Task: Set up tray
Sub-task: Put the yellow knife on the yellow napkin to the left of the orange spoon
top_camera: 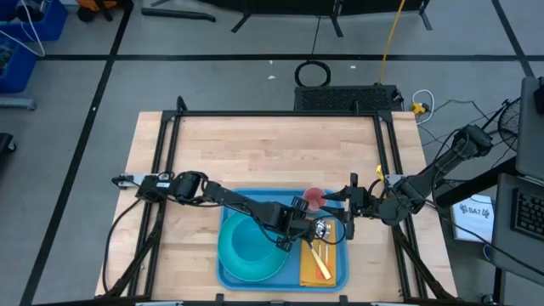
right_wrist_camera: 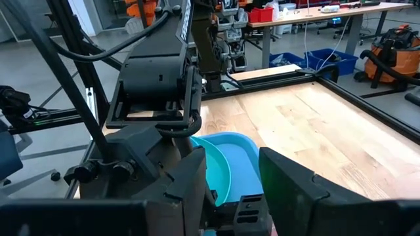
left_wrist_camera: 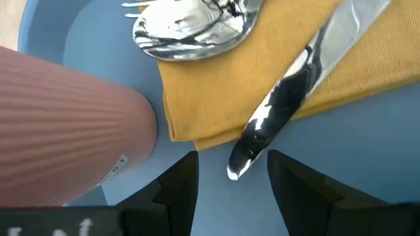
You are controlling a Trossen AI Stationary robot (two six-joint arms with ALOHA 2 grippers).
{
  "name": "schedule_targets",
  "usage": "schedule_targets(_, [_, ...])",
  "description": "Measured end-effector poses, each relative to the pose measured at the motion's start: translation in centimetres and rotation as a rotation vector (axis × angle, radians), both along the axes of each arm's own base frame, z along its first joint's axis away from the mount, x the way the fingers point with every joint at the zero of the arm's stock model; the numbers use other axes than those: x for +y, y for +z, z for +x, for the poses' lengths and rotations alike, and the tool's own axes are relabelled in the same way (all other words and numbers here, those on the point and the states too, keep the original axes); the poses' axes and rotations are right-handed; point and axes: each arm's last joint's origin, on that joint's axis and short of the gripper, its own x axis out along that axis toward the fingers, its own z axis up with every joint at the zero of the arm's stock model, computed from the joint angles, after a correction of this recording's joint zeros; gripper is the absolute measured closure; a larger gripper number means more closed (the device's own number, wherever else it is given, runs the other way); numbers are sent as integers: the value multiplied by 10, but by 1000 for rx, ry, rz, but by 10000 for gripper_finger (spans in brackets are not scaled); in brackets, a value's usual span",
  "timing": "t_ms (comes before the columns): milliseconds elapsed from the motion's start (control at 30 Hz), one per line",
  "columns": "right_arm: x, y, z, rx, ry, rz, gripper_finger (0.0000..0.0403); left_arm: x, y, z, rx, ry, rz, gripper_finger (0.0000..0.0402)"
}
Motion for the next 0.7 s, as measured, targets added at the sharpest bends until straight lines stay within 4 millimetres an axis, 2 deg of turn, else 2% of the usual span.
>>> schedule_targets(267, [0,1,0,-5,0,4,271,7,1,6,-47,56,-31,215])
schedule_targets(433, [0,1,0,-6,0,6,271,13,0,4,-16,74,-37,215])
schedule_targets(700, [0,1,0,-4,1,-1,271,-1,-3,-5,56,-21,-1,215])
